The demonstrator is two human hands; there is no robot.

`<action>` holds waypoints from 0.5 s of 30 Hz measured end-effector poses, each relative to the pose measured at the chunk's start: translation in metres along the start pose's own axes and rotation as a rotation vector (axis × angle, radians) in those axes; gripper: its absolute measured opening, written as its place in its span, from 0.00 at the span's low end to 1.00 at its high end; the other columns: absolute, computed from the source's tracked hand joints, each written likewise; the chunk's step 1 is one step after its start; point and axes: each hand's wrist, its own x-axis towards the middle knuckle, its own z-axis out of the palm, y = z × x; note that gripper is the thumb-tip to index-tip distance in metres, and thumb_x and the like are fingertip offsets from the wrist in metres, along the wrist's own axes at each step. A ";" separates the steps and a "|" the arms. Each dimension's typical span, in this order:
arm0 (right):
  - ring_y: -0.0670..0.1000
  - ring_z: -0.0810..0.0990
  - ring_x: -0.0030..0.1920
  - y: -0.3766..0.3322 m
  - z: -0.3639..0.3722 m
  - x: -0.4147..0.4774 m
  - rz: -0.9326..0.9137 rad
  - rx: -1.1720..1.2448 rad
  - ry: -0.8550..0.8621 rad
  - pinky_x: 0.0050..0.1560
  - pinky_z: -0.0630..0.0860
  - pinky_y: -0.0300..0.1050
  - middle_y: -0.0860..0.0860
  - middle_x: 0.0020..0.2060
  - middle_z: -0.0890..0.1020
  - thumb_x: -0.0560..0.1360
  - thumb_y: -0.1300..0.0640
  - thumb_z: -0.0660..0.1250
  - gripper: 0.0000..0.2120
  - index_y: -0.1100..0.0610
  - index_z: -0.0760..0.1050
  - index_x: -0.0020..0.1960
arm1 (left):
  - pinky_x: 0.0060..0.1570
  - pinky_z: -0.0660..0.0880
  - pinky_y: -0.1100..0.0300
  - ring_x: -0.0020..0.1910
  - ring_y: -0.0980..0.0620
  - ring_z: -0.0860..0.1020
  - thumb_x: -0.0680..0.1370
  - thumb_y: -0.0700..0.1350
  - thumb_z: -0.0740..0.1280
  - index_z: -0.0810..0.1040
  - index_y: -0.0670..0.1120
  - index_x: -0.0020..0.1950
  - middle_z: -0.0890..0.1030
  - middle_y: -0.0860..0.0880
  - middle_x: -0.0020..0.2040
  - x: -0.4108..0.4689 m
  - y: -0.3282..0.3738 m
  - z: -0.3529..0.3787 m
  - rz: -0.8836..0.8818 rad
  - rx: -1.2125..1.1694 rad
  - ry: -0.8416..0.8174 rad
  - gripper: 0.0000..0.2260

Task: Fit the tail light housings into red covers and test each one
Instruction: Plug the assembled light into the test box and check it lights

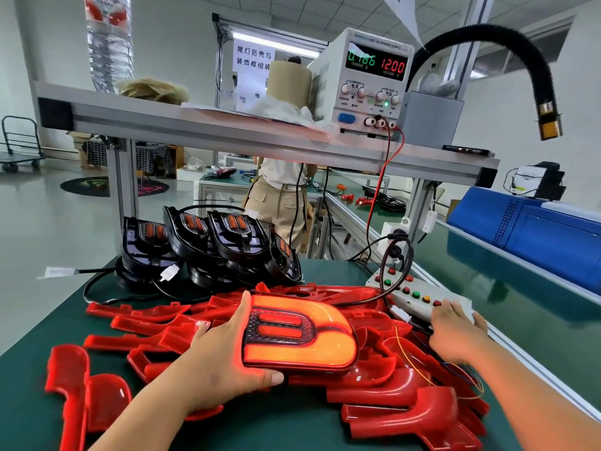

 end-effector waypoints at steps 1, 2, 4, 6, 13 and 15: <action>0.51 0.52 0.77 -0.001 -0.002 -0.001 -0.002 -0.005 0.007 0.76 0.45 0.60 0.54 0.76 0.58 0.74 0.60 0.55 0.27 0.59 0.60 0.73 | 0.76 0.39 0.45 0.75 0.60 0.59 0.70 0.67 0.70 0.25 0.50 0.74 0.62 0.67 0.72 0.000 0.000 0.000 -0.003 -0.002 0.000 0.58; 0.50 0.55 0.76 -0.001 -0.004 -0.001 -0.007 -0.004 0.023 0.76 0.45 0.60 0.54 0.74 0.61 0.74 0.60 0.55 0.26 0.59 0.60 0.72 | 0.77 0.40 0.45 0.75 0.59 0.59 0.70 0.67 0.70 0.25 0.50 0.74 0.63 0.66 0.72 -0.001 0.001 -0.001 -0.009 -0.003 -0.001 0.58; 0.49 0.60 0.73 -0.002 -0.011 0.000 -0.038 0.035 0.069 0.75 0.47 0.59 0.52 0.68 0.67 0.73 0.61 0.55 0.22 0.58 0.62 0.67 | 0.77 0.42 0.46 0.74 0.57 0.60 0.70 0.67 0.70 0.24 0.51 0.73 0.64 0.63 0.72 -0.002 0.002 -0.001 -0.022 -0.008 -0.003 0.58; 0.49 0.65 0.66 -0.008 -0.018 0.003 -0.091 0.104 0.100 0.73 0.50 0.56 0.52 0.63 0.69 0.71 0.64 0.56 0.21 0.55 0.61 0.64 | 0.77 0.43 0.46 0.74 0.58 0.61 0.70 0.66 0.70 0.23 0.51 0.72 0.65 0.63 0.72 -0.002 0.002 -0.001 -0.021 -0.017 -0.006 0.58; 0.51 0.54 0.77 -0.035 -0.025 0.026 -0.279 0.135 0.010 0.73 0.51 0.53 0.55 0.78 0.57 0.79 0.57 0.58 0.09 0.50 0.62 0.57 | 0.77 0.44 0.48 0.67 0.58 0.60 0.71 0.65 0.71 0.24 0.53 0.73 0.64 0.63 0.72 -0.001 0.006 -0.001 -0.053 -0.018 0.004 0.57; 0.51 0.46 0.79 -0.037 -0.021 0.035 -0.307 0.084 0.003 0.74 0.48 0.54 0.56 0.79 0.54 0.81 0.50 0.58 0.19 0.50 0.61 0.70 | 0.77 0.42 0.47 0.69 0.58 0.59 0.70 0.65 0.71 0.25 0.53 0.74 0.64 0.64 0.72 -0.001 0.005 -0.001 -0.054 -0.025 0.005 0.57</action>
